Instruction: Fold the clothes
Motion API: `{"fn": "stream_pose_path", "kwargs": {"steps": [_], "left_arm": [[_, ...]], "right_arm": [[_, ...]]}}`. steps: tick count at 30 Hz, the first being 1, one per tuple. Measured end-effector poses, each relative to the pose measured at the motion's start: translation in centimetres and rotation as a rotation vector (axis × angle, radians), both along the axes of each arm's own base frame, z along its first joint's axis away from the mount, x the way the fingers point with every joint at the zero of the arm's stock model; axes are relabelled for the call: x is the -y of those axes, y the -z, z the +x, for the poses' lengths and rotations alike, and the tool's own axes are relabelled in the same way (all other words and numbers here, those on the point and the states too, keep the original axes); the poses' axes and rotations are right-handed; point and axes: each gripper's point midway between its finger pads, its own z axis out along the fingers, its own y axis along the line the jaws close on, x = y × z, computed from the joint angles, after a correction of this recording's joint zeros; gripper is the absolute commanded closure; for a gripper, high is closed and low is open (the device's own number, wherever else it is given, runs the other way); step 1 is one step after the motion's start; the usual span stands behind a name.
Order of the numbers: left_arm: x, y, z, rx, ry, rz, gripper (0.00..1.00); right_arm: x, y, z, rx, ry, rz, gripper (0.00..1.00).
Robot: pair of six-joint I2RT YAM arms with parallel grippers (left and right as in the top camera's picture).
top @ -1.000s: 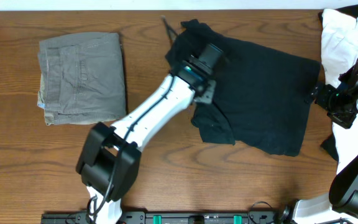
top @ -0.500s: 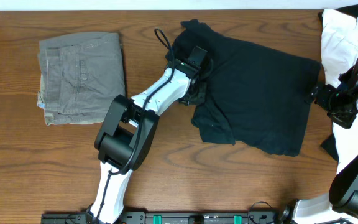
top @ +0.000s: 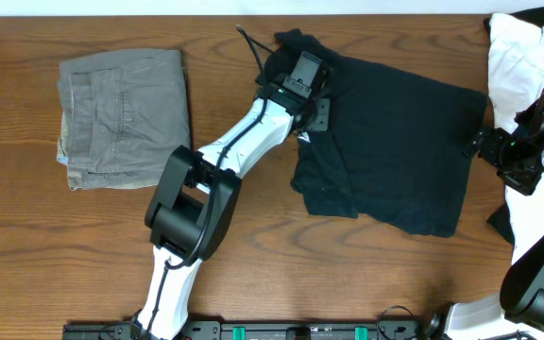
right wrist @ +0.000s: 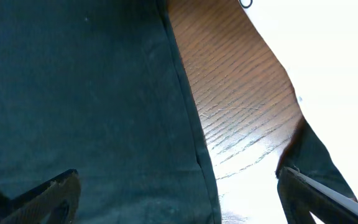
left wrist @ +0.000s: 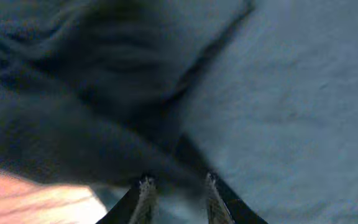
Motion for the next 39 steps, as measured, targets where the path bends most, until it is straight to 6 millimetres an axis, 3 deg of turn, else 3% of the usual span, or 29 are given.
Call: {"fn": "stream_pose_path", "kwargs": {"steps": [4,8,11,14,17,20,24,27,29,34,37,39], "left_arm": [[1.4,0.1,-0.1,0.023,0.023,-0.015,0.71],[2.3,1.8,-0.3,0.027,0.064,0.001,0.71],[2.4,3.4,-0.5,0.021,0.095,0.026,0.71],[2.4,3.2,-0.3,0.036,0.118,0.036,0.70],[2.5,1.3,0.2,0.079,0.138,0.030,0.70],[2.1,-1.9,0.6,0.136,0.137,0.031,0.70],[0.7,-7.1,0.6,0.204,0.105,0.046,0.70],[-0.7,-8.9,0.6,0.211,0.072,0.075,0.70],[-1.9,-8.2,0.4,0.176,0.043,0.105,0.69],[-4.7,-4.1,0.4,0.064,-0.041,0.150,0.69],[-5.4,-1.6,0.6,0.008,-0.060,0.151,0.56],[-5.4,0.0,0.6,-0.021,-0.062,0.144,0.52]], "right_arm": [[0.0,0.0,0.0,0.000,0.000,0.000,0.01],[0.0,0.0,0.0,0.000,0.000,0.000,0.02],[0.0,0.0,0.0,0.000,0.000,0.000,0.01],[0.0,0.0,0.0,0.000,0.000,0.000,0.01],[0.0,0.0,0.0,0.000,0.000,0.000,0.01],[0.0,0.0,0.0,0.000,0.000,0.000,0.01],[0.0,0.0,0.0,0.000,0.000,0.000,0.01],[0.0,0.0,0.0,0.000,0.000,0.000,0.01],[0.0,0.0,0.0,0.000,0.000,0.000,0.01],[0.0,0.0,0.0,0.000,0.000,0.000,0.01],[0.0,0.0,0.0,0.000,0.000,0.000,0.01],[0.0,0.0,0.0,0.000,0.000,0.000,0.01]]}}
